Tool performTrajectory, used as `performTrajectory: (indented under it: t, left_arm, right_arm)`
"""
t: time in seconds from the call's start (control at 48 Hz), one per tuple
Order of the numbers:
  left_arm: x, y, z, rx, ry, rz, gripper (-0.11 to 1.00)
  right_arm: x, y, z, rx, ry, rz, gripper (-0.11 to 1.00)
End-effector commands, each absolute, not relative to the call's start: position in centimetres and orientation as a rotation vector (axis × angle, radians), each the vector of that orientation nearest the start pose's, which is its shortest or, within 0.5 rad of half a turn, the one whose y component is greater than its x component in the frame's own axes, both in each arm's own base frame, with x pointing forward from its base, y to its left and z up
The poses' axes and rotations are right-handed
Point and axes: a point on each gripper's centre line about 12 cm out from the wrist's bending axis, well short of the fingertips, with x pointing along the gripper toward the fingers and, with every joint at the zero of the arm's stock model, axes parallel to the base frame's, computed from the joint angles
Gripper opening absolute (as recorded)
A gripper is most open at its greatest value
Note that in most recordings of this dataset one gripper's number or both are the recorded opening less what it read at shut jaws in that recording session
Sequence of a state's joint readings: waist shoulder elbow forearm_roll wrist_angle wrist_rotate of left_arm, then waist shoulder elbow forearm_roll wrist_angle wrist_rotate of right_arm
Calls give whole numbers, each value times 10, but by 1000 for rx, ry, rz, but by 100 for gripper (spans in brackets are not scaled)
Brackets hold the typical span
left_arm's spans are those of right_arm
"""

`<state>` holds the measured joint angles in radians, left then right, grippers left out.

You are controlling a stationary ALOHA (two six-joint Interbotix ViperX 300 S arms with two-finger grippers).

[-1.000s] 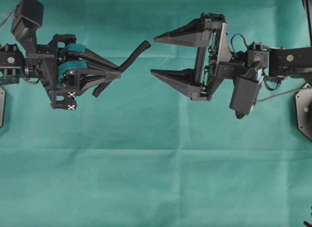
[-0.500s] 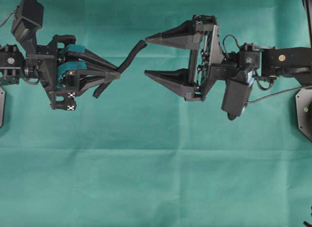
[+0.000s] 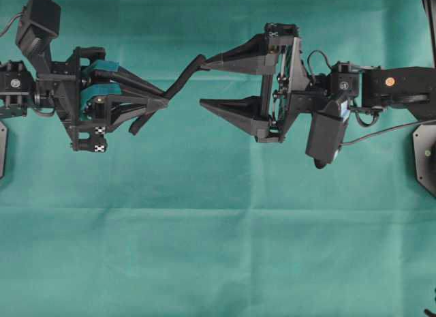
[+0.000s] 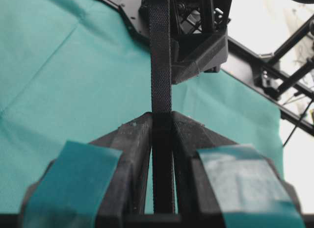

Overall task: Peel off the Velcro with your right arm.
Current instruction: 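Move the open right gripper down toward the strap's upper end, then close the right gripper on the strap's free Velcro end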

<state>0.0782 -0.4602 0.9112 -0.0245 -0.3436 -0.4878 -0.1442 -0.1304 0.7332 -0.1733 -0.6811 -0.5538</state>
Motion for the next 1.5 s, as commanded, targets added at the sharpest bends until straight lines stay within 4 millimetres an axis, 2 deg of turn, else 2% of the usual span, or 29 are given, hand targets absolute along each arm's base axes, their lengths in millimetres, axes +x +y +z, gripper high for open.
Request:
performTrajectory:
  t: [0.0,0.521,0.625,0.875,1.0,1.208,1.479]
  left_arm:
    - [307,26,286,-512,57,109,10]
    - [307,26,284,-513,61,110,10]
    - [307,26,284,-512,62,108,10]
    - [307,26,284,-510,63,110,10]
    - [307,26,284,-510,62,108,10]
    - [305,26,284,-512,60,109,10]
    - [304,25,283,-512,62,108,10]
  right_arm:
    - [384,-42,284,-698,-96,-69,35]
    - [384,-42,287,-697,-122,-76,34]
    - [384,-42,287,-699,-122,-75,29]
    - [385,-42,286,-699,-120,-75,2]
    - [384,-42,287,-697,-129,-79,-4]
    - [383,-43,289,-696,-151,-87,-9]
    - [382,-43,290,-695,-163,-90,-9]
